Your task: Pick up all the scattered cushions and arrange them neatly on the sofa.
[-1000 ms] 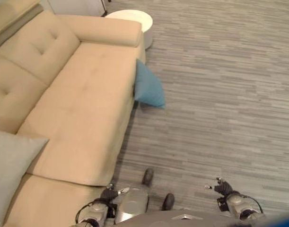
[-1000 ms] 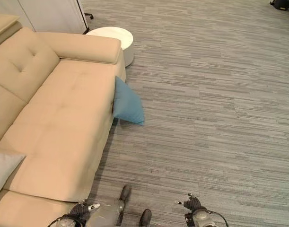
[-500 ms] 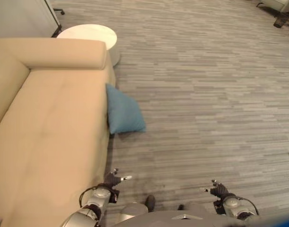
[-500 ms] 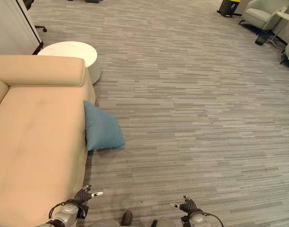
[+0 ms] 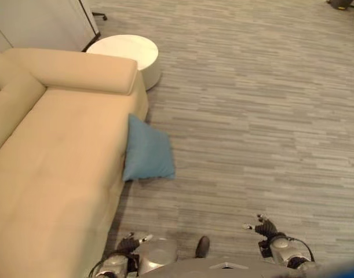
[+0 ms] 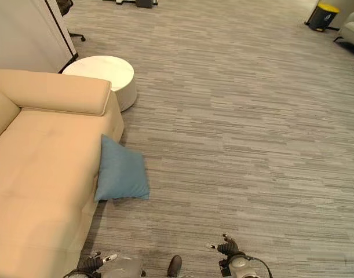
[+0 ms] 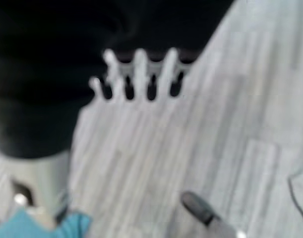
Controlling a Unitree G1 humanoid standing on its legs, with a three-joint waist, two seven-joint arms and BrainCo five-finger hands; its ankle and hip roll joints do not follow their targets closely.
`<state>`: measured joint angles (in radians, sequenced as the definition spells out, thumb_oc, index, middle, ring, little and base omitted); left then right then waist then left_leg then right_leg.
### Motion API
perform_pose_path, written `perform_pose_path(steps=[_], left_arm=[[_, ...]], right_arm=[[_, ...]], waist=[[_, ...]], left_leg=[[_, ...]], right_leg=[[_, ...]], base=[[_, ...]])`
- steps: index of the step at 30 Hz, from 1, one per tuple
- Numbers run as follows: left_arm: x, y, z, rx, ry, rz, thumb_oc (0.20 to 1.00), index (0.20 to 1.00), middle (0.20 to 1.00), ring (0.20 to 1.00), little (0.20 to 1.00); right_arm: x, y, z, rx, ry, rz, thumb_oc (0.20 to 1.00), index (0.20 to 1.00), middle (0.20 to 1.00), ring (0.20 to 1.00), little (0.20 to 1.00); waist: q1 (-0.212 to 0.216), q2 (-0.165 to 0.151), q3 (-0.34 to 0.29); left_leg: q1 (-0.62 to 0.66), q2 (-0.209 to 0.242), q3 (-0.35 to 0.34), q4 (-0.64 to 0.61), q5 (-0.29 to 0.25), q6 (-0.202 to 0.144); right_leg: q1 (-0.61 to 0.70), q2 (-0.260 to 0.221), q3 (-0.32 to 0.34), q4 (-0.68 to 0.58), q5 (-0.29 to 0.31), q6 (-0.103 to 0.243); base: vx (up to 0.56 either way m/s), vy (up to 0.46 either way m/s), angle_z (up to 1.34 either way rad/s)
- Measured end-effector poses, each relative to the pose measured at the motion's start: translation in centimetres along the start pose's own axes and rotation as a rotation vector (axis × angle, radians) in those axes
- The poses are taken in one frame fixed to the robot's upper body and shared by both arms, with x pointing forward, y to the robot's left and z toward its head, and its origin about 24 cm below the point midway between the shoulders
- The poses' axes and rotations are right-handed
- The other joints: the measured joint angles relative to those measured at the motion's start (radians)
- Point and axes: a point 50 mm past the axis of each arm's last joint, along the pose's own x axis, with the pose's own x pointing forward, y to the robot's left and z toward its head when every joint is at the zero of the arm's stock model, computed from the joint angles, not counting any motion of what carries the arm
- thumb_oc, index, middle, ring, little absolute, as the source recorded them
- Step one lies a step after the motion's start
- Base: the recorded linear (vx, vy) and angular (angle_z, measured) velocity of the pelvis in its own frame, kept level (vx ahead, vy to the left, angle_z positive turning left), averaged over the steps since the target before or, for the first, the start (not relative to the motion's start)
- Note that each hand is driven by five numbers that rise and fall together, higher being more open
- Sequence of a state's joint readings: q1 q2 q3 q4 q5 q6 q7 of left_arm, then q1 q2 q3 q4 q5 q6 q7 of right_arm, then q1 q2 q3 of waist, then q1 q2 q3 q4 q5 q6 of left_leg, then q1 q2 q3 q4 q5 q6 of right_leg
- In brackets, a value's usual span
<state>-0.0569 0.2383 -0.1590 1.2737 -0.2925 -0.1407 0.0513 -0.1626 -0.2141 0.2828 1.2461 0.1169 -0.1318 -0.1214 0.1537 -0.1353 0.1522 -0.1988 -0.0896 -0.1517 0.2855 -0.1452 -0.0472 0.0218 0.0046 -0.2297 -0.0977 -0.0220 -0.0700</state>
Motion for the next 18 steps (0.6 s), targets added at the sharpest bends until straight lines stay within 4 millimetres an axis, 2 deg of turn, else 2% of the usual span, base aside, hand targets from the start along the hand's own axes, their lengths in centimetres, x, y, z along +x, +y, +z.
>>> perform_pose_path(steps=[1,3,4,6,7,9,10,11,12,13,14,15,16,18], left_arm=[[0.1,-0.1,0.2,0.011,-0.004,-0.004,1.0,1.0,1.0,1.0,1.0],[0.0,-0.5,0.2,0.012,-0.004,-0.015,1.0,1.0,1.0,1.0,1.0],[-0.1,-0.6,-0.4,0.009,0.01,-0.016,1.0,1.0,1.0,1.0,1.0],[-0.4,-0.5,-1.7,0.005,0.044,-0.013,1.0,1.0,1.0,1.0,1.0],[-0.6,-0.6,-2.5,-0.002,0.067,-0.012,1.0,1.0,1.0,1.0,1.0],[-0.2,-0.9,-1.0,-0.002,0.027,-0.021,1.0,1.0,1.0,1.0,1.0],[0.0,-1.0,-0.2,0.0,0.01,-0.022,1.0,1.0,1.0,1.0,1.0],[0.3,-0.7,1.3,0.012,-0.033,-0.018,1.0,1.0,1.0,1.0,1.0],[0.5,-0.6,2.2,0.043,-0.044,-0.019,1.0,1.0,1.0,1.0,1.0],[0.6,-0.7,2.7,0.069,-0.055,-0.025,1.0,1.0,1.0,1.0,1.0],[0.7,-0.8,3.5,0.082,-0.083,-0.029,1.0,1.0,1.0,1.0,1.0],[0.7,-0.8,3.7,0.083,-0.09,-0.031,1.0,1.0,1.0,1.0,1.0],[0.6,-0.7,3.3,0.088,-0.074,-0.027,1.0,1.0,1.0,1.0,1.0],[0.5,-0.4,2.4,0.077,-0.048,-0.016,1.0,1.0,1.0,1.0,1.0]], right_arm=[[0.0,-0.1,0.0,0.005,0.002,-0.004,1.0,1.0,1.0,1.0,1.0],[0.0,-0.3,-0.1,0.006,0.009,-0.01,1.0,1.0,1.0,1.0,1.0],[0.0,-0.3,-0.4,0.006,0.02,-0.007,1.0,1.0,1.0,1.0,1.0],[-0.1,-0.2,-0.6,0.005,0.018,-0.004,1.0,1.0,1.0,1.0,1.0],[-0.4,0.0,-2.0,0.002,0.066,-0.002,1.0,1.0,1.0,1.0,1.0],[-0.5,-0.1,-2.5,-0.003,0.083,-0.004,1.0,1.0,1.0,1.0,1.0],[-0.6,-0.1,-2.6,0.001,0.087,-0.006,1.0,1.0,1.0,1.0,1.0],[-0.7,0.0,-3.1,0.004,0.099,-0.001,1.0,1.0,1.0,1.0,1.0],[-0.8,0.1,-3.0,0.004,0.091,0.001,1.0,1.0,1.0,1.0,1.0],[-0.8,0.1,-3.0,0.006,0.089,0.0,1.0,1.0,1.0,1.0,1.0],[-0.9,0.1,-3.3,0.006,0.096,0.003,1.0,1.0,1.0,1.0,1.0],[-0.9,0.1,-3.4,0.006,0.097,0.003,1.0,1.0,1.0,1.0,1.0],[-0.9,0.2,-3.4,0.006,0.098,0.006,1.0,1.0,1.0,1.0,1.0],[-1.0,0.3,-3.7,0.008,0.103,0.008,1.0,1.0,1.0,1.0,1.0]], waist=[[-0.002,0.004,0.006],[-0.002,0.03,0.008],[0.01,0.05,0.008],[0.005,0.068,-0.016],[-0.008,0.066,-0.037],[-0.011,0.067,-0.038],[-0.012,0.08,-0.04],[-0.029,0.074,-0.06],[-0.044,0.069,-0.063],[-0.06,0.074,-0.06],[-0.063,0.086,-0.06],[-0.059,0.09,-0.06],[-0.067,0.091,-0.062],[-0.071,0.087,-0.064]], left_leg=[[-0.006,-0.015,0.05,-0.226,0.095,0.0],[-0.028,-0.02,0.049,-0.287,0.181,-0.009],[-0.03,-0.011,0.045,-0.281,0.21,0.012],[-0.024,-0.011,0.033,-0.24,0.258,0.033],[0.039,-0.019,0.029,-0.267,0.272,0.105],[0.09,-0.015,0.034,-0.3,0.254,0.13],[0.159,-0.003,0.036,-0.337,0.233,0.146],[0.21,-0.027,0.017,-0.337,0.178,0.169],[0.231,-0.042,-0.011,-0.336,0.167,0.178],[0.254,-0.037,-0.023,-0.344,0.174,0.172],[0.27,-0.032,-0.023,-0.348,0.154,0.143],[0.291,-0.033,-0.023,-0.355,0.143,0.128],[0.31,-0.032,-0.022,-0.356,0.121,0.105],[0.341,-0.035,-0.025,-0.354,0.084,0.1]], right_leg=[[0.03,0.0,-0.006,0.0,-0.033,0.016],[0.059,0.022,-0.001,0.001,-0.051,0.021],[0.077,0.038,0.014,0.004,-0.053,0.019],[0.112,0.055,0.03,0.006,-0.079,0.021],[0.15,0.045,0.035,0.04,-0.123,0.07],[0.12,0.029,0.022,0.154,-0.136,0.105],[0.062,0.005,-0.009,0.367,-0.178,0.162],[-0.068,-0.071,-0.03,0.695,-0.212,0.206],[-0.134,-0.107,-0.026,0.811,-0.215,0.203],[-0.184,-0.119,-0.03,0.804,-0.229,0.178],[-0.234,-0.13,-0.028,0.697,-0.222,0.174],[-0.262,-0.132,-0.027,0.581,-0.204,0.169],[-0.281,-0.128,-0.02,0.41,-0.144,0.168],[-0.314,-0.109,0.019,0.21,-0.025,0.18]], base=[[0.37,0.037,0.13],[0.22,0.042,-0.19],[0.18,0.074,-0.58],[0.25,0.099,-0.58],[0.22,0.102,-0.32],[0.2,0.111,-0.28],[0.36,0.078,-0.25],[0.31,0.045,0.08],[0.38,-0.039,0.51],[0.2,-0.085,0.58],[0.29,-0.126,0.33],[0.25,-0.123,0.11],[0.25,-0.115,0.0],[0.26,-0.117,0.09]])
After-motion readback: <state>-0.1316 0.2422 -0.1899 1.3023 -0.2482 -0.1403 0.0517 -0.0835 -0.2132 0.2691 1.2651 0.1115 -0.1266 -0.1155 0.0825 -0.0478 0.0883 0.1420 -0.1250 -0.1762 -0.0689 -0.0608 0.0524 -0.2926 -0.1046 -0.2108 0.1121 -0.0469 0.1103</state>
